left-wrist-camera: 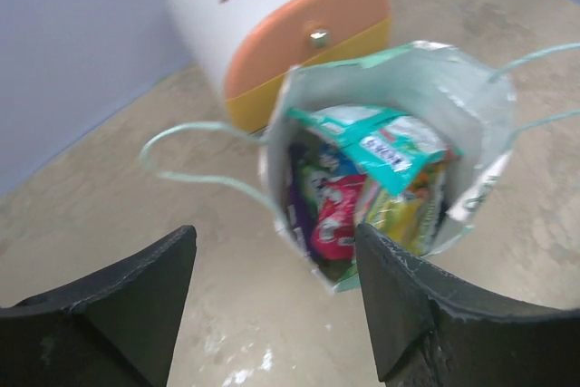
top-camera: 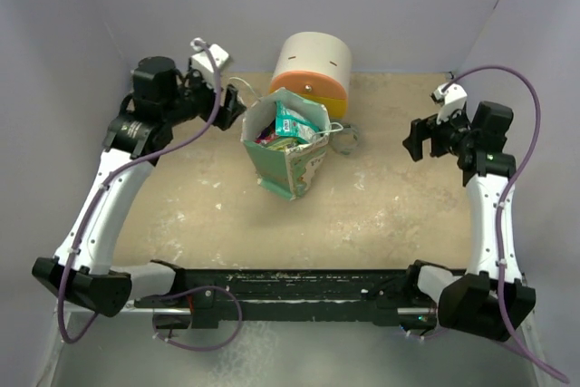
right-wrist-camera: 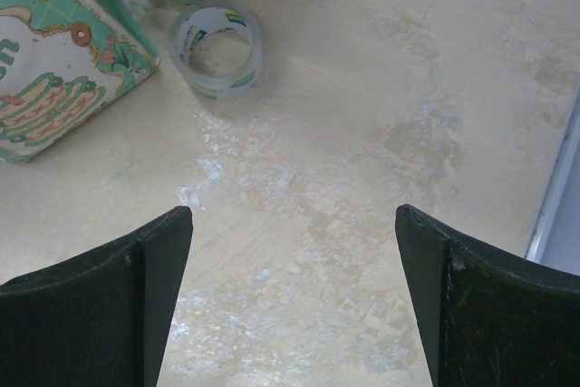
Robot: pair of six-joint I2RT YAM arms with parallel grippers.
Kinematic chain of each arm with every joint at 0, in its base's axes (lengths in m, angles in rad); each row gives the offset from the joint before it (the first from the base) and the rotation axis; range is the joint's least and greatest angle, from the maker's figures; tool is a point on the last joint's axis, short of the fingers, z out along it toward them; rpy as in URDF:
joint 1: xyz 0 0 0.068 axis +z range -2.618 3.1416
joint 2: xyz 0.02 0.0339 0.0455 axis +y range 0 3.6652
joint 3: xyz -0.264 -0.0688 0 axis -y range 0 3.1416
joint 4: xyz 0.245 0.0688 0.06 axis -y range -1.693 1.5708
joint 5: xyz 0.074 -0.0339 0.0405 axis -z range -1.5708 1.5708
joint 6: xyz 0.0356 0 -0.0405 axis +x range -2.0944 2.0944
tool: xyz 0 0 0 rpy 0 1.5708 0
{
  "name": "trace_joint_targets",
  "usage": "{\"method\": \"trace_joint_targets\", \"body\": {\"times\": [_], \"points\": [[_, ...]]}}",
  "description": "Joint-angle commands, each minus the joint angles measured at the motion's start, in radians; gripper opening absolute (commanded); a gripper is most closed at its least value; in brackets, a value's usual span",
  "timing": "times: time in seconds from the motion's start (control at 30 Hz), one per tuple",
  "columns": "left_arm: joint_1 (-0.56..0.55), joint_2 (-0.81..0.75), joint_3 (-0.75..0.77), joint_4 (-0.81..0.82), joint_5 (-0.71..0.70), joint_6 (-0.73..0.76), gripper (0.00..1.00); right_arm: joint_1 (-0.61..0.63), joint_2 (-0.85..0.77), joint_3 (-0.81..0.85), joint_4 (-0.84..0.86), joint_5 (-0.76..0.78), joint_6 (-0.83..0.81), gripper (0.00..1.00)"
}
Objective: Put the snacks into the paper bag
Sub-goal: Reset both arms
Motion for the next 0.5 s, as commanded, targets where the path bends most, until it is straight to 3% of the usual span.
{"method": "trace_joint_targets", "body": {"times": [0.0,0.17,0.33,0.47], "points": [[0.131,-0.103,-0.094,0.108,-0.059,-0.072,0.79,0.001,0.043,0.11,-0.076,0.049,-0.044,0.96],[0.274,-0.201,-0.204,0.171,-0.141,-0.156,1.0,0.018,0.102,0.207,-0.066,0.108,0.003,0.98],[0.328,-0.227,-0.233,0.165,-0.264,-0.171,0.99,0.091,0.162,0.294,-0.041,0.207,0.067,1.0],[0.332,-0.185,-0.193,0.09,-0.342,-0.144,0.99,0.217,0.192,0.345,-0.041,0.406,0.063,1.0]]}}
